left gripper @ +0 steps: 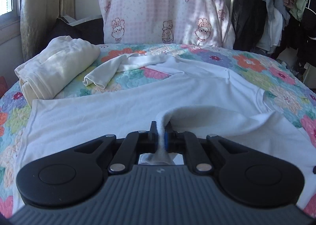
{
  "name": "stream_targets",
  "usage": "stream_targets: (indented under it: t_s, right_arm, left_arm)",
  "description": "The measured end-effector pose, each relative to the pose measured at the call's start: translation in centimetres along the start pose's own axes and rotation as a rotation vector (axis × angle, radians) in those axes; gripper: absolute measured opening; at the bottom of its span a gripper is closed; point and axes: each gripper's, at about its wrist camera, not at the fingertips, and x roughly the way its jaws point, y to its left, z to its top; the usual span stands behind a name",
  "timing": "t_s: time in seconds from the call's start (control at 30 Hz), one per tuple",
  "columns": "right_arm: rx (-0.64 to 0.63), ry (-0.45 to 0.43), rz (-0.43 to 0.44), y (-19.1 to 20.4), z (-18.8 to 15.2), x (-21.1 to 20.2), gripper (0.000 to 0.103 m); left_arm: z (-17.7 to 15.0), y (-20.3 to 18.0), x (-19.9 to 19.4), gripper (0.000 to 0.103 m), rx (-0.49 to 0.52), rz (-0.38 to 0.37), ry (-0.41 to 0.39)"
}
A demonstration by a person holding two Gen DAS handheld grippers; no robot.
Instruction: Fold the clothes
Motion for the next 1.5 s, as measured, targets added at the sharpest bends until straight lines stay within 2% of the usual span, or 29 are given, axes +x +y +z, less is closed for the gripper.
stream_targets:
  t_s: [0.13, 0.27, 0.33, 0.47, 0.5, 0.53, 0.57, 0.63, 0.67, 0.7, 0.77, 0.83, 0.87, 0.97, 1.07, 1.13, 1.2, 1.23, 1.33, 1.5]
  right_arm:
    - [-0.005, 0.021, 0.042, -0.7, 0.0, -1.2, 0.006]
    - [-0.062, 0.134, 0.018, -1.3, -0.9, 0.3, 0.006]
    - [-0.042, 0.167, 0.012, -1.8, -1.1, 1.1, 0.006]
    - [-0.095, 0.216, -0.033, -1.3, -0.9, 1.6, 0.005]
    - [-0.106, 0.225, -0.054, -1.0, -0.7, 1.6, 0.005]
    - [-0.123, 0.237, -0.099, -0.7, -0.6, 1.8, 0.004]
    - [-0.158, 0.241, -0.144, -0.3, -0.5, 1.8, 0.005]
    - [-0.235, 0.247, -0.235, 0.5, -0.5, 2.0, 0.019]
    - [-0.257, 0.235, -0.273, 0.9, -0.4, 1.9, 0.029]
    - [-0.280, 0.216, -0.307, 1.3, -0.2, 1.7, 0.030]
    - [-0.298, 0.171, -0.373, 1.6, 0.3, 1.5, 0.030]
    - [-0.286, 0.124, -0.436, 1.8, 0.9, 1.4, 0.032]
    - [-0.290, 0.115, -0.436, 1.9, 1.4, 1.4, 0.032]
    - [-0.333, 0.090, -0.372, 3.3, 3.2, 1.9, 0.032]
    - [-0.406, 0.087, -0.266, 5.7, 5.1, 3.9, 0.034]
    - [-0.465, 0.105, -0.204, 7.4, 5.9, 5.9, 0.039]
    - [-0.535, 0.121, -0.206, 9.1, 6.1, 8.5, 0.049]
    - [-0.571, 0.129, -0.228, 9.8, 6.1, 10.1, 0.049]
    - [-0.636, 0.135, -0.272, 10.3, 7.0, 14.2, 0.047]
    - [-0.580, 0.102, -0.319, 8.1, 11.2, 16.8, 0.047]
  left_arm:
    - [3.9, -0.7, 1.2, 0.006, 0.028, -0.029, -0.055]
    - [6.2, -3.4, 4.3, 0.007, 0.032, -0.065, -0.033]
    - [6.5, -5.0, 6.5, 0.011, 0.015, -0.046, -0.006]
    - [5.7, -6.8, 9.8, 0.019, 0.024, 0.015, 0.049]
    - [5.4, -7.1, 9.9, 0.027, 0.036, 0.012, 0.054]
    - [5.0, -7.3, 9.5, 0.041, 0.048, -0.012, 0.045]
    - [4.5, -7.4, 8.6, 0.049, 0.056, -0.053, 0.016]
    - [3.7, -7.3, 6.9, 0.076, 0.063, -0.111, -0.040]
    - [3.2, -7.1, 6.1, 0.080, 0.056, -0.125, -0.058]
    - [2.8, -6.8, 5.4, 0.084, 0.041, -0.130, -0.061]
    - [2.0, -5.8, 5.1, 0.084, -0.020, -0.155, -0.027]
    - [1.1, -4.6, 5.7, 0.084, -0.109, -0.212, 0.064]
    - [0.7, -4.0, 6.1, 0.084, -0.149, -0.235, 0.101]
    - [-0.9, -3.1, 7.3, 0.084, -0.218, -0.262, 0.163]
    - [-2.1, -3.3, 8.4, 0.084, -0.213, -0.245, 0.209]
    - [-2.4, -3.2, 8.7, 0.084, -0.235, -0.254, 0.202]
    - [-2.6, -2.8, 8.8, 0.084, -0.290, -0.297, 0.200]
    - [-2.6, -2.5, 8.7, 0.084, -0.315, -0.316, 0.202]
    - [-2.7, -2.3, 8.6, 0.084, -0.303, -0.307, 0.204]
    - [-3.5, -1.6, 9.2, 0.084, -0.300, -0.249, 0.214]
